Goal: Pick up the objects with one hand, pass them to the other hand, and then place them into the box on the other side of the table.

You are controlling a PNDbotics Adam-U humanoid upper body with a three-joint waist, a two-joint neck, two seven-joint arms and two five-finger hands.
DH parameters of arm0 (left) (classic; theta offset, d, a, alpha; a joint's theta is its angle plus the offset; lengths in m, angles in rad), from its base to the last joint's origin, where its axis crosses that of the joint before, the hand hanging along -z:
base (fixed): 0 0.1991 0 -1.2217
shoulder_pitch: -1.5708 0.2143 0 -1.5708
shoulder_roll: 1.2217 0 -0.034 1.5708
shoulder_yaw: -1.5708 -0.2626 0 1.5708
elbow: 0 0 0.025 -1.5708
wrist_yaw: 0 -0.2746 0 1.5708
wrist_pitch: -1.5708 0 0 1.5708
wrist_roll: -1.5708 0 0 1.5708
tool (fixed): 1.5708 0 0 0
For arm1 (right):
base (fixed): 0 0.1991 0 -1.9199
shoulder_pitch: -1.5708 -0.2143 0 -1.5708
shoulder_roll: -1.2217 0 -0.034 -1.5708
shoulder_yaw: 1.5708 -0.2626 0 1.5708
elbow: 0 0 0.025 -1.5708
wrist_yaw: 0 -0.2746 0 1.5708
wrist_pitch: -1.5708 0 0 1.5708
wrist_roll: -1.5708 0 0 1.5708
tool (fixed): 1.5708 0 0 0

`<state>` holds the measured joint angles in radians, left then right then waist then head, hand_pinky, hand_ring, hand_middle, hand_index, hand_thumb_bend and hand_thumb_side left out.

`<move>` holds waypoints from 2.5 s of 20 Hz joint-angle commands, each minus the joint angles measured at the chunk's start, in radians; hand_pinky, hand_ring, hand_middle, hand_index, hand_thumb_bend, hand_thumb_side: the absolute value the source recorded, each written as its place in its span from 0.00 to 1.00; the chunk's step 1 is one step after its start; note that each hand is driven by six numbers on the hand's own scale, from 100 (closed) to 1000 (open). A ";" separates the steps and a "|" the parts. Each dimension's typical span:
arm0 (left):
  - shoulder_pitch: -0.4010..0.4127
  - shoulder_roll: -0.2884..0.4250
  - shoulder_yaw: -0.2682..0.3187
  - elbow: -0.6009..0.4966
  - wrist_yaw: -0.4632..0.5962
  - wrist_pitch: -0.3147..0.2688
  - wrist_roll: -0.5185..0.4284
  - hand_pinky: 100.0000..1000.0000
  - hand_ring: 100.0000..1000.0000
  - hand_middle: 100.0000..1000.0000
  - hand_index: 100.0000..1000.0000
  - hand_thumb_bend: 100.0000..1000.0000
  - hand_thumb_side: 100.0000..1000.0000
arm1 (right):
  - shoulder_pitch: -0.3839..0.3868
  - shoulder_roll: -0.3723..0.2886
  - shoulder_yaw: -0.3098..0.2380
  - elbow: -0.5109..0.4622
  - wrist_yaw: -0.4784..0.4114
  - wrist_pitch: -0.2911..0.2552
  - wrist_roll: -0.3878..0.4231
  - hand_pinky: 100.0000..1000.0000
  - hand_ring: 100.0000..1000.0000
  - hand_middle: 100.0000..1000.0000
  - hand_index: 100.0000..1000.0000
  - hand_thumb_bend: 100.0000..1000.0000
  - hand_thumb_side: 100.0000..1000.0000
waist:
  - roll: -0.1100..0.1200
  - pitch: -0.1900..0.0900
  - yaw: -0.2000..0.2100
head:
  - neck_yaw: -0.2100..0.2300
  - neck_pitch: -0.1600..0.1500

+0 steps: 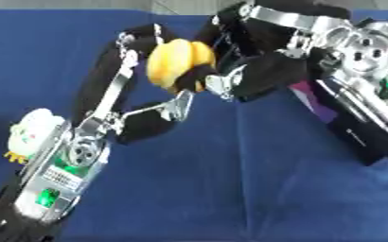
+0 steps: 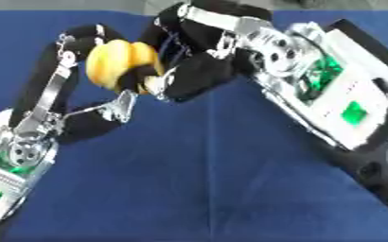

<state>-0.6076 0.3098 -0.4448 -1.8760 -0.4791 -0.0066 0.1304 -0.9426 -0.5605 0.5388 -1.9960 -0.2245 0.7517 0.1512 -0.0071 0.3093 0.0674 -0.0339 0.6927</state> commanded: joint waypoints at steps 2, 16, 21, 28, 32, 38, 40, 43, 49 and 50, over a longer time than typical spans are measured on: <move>-0.007 0.019 -0.008 0.002 -0.007 0.042 -0.028 0.84 0.79 0.72 0.90 0.38 0.59 | -0.006 -0.028 -0.014 -0.004 -0.032 -0.001 -0.038 0.64 0.56 0.25 0.27 0.00 0.00 | 0.004 -0.022 -0.006 | -0.004 0.002; 0.050 0.077 0.045 0.030 -0.038 0.231 0.018 0.85 0.83 0.75 0.94 0.67 0.87 | 0.085 -0.129 -0.095 -0.004 -0.085 -0.031 -0.122 0.63 0.55 0.24 0.26 0.00 0.00 | 0.014 -0.040 -0.032 | -0.011 0.006; 0.079 0.149 0.075 0.013 0.040 0.290 0.020 0.83 0.80 0.71 0.86 0.29 0.75 | 0.196 -0.253 -0.202 -0.004 -0.094 -0.071 -0.220 0.64 0.56 0.26 0.28 0.00 0.00 | 0.018 -0.041 -0.034 | -0.040 -0.007; 0.168 0.307 0.186 -0.119 0.193 0.343 0.037 0.82 0.79 0.71 0.84 0.19 0.74 | 0.323 -0.387 -0.341 -0.004 -0.086 0.058 -0.475 0.67 0.57 0.28 0.31 0.00 0.00 | 0.028 -0.036 -0.019 | -0.107 -0.015; 0.206 0.354 0.248 -0.124 0.243 0.303 0.083 0.83 0.81 0.74 0.86 0.20 0.74 | 0.344 -0.397 -0.349 0.002 -0.082 0.149 -0.601 0.68 0.57 0.29 0.31 0.00 0.00 | 0.032 -0.033 -0.009 | -0.141 -0.021; 0.242 0.385 0.307 -0.124 0.278 0.254 0.133 0.83 0.81 0.74 0.85 0.21 0.71 | 0.372 -0.399 -0.336 0.119 -0.128 0.155 -0.738 0.69 0.58 0.32 0.34 0.00 0.00 | 0.033 -0.030 0.004 | -0.176 -0.038; 0.247 0.391 0.317 -0.124 0.286 0.245 0.144 0.83 0.81 0.74 0.85 0.21 0.71 | 0.374 -0.395 -0.321 0.155 -0.133 0.155 -0.755 0.70 0.59 0.34 0.35 0.00 0.00 | 0.034 -0.029 0.009 | -0.182 -0.044; 0.254 0.398 0.329 -0.124 0.292 0.235 0.162 0.83 0.81 0.74 0.85 0.22 0.70 | 0.377 -0.389 -0.301 0.210 -0.117 0.155 -0.766 0.72 0.60 0.35 0.37 0.03 0.00 | 0.036 -0.027 0.017 | -0.190 -0.052; 0.277 0.414 0.345 -0.124 0.294 0.223 0.188 0.83 0.81 0.74 0.85 0.22 0.69 | 0.377 -0.371 -0.292 0.357 -0.053 0.155 -0.795 0.74 0.60 0.36 0.38 0.09 0.00 | 0.037 -0.024 0.026 | -0.201 -0.054; 0.280 0.416 0.348 -0.124 0.294 0.222 0.193 0.83 0.81 0.74 0.85 0.22 0.69 | 0.379 -0.370 -0.293 0.382 -0.049 0.155 -0.797 0.75 0.60 0.36 0.38 0.12 0.00 | 0.037 -0.024 0.027 | -0.202 -0.054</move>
<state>-0.3222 0.6880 -0.1182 -1.9822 -0.1859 0.2179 0.3141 -0.5540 -0.9102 0.2575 -1.6356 -0.2865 0.6967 -0.4253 0.0304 0.2987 0.0934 -0.2320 0.6489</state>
